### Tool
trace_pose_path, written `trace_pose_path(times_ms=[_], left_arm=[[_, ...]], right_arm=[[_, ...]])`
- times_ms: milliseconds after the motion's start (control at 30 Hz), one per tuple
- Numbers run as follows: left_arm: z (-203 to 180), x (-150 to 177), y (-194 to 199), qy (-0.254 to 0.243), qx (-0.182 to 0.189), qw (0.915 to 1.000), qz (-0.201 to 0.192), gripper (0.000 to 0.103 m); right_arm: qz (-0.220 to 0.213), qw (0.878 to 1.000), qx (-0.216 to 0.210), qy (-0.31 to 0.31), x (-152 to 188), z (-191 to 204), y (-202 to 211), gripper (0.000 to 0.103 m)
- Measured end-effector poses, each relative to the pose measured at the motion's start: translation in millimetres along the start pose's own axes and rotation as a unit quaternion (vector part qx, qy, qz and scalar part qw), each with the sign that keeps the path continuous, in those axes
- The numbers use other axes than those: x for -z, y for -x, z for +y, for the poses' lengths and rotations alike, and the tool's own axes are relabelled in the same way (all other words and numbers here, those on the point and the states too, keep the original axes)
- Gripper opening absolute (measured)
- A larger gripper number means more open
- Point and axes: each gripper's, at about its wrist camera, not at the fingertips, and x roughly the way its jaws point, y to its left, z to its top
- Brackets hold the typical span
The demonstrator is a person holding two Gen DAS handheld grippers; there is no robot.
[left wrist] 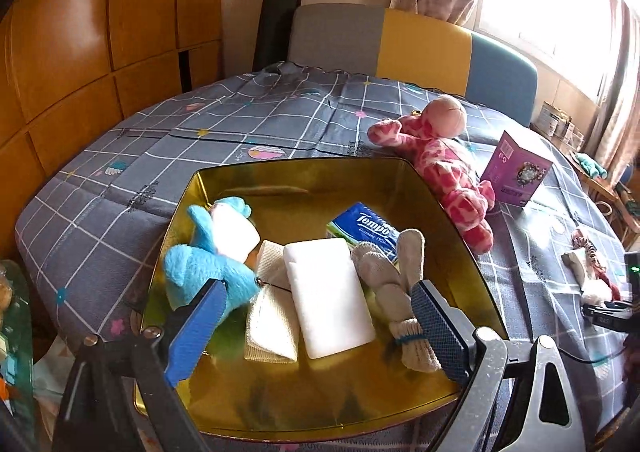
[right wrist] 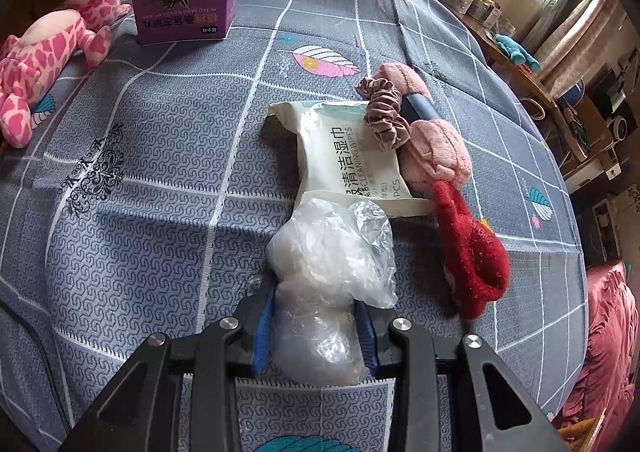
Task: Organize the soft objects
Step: 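Carry the teal plush toy with the left tool into the gold tray and release, then carry the plastic bag bundle with the right tool into the gold tray and release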
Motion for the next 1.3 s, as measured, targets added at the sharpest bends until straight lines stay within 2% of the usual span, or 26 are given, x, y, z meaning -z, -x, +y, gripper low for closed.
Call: trace_pose_path(times_ms=[100,200,333,533,700,900,1167,1300], left_arm=[[1.7,-0.6,1.2,0.003,0.004,1.0000,0.000,0.094],[3.9,-0.9,2.7,0.006,0.003,1.0000,-0.003,0.094],[7.2,-0.7,3.6,0.010,0.005,0.9999,-0.004,0.094],[12.4,1.5,4.0,0.015,0.006,0.9999,-0.001,0.094],[18.2,2.3,3.7,0.021,0.003,0.9998,0.000,0.094],[23.8,-0.9,7.0,0.027,0.000,0.9996,-0.007,0.094],[35.2,-2.8,9.3,0.036,-0.012,0.9992,-0.011,0.094],[42.8,-2.7,8.0,0.043,-0.020,0.9988,-0.009,0.094]], right_arm=[[0.004,1.000,0.002,0.002,-0.4,1.7,1.6,0.034],[0.009,1.000,-0.016,-0.011,-1.3,-0.3,5.9,0.034],[-0.012,0.999,-0.040,-0.025,-0.8,4.4,25.1,0.034],[-0.028,0.997,-0.075,-0.007,-1.1,33.5,45.5,0.034],[-0.046,0.992,-0.119,0.016,-2.6,63.8,68.7,0.034],[-0.069,0.978,-0.185,0.065,-7.4,116.7,101.4,0.034],[-0.100,0.947,-0.279,0.126,-29.5,194.5,142.5,0.034],[-0.110,0.934,-0.304,0.151,-42.1,232.6,154.8,0.034]])
